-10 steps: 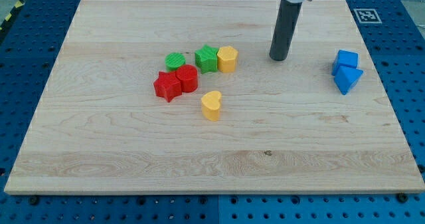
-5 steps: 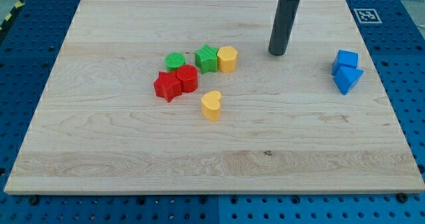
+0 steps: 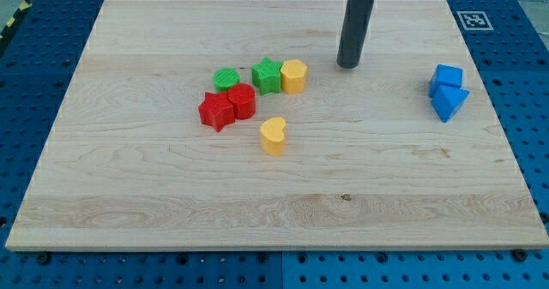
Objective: Move the yellow blocks towards the bottom center
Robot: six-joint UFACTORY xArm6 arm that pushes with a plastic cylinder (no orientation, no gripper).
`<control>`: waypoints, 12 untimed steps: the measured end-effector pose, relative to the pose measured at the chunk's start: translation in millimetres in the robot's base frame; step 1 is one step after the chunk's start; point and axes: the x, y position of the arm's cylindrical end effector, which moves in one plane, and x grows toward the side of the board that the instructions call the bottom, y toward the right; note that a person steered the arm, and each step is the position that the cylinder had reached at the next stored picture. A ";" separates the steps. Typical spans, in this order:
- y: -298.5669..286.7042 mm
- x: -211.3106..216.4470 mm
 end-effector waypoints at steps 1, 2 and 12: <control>-6.3 0.0; -11.8 0.0; -94.1 138.6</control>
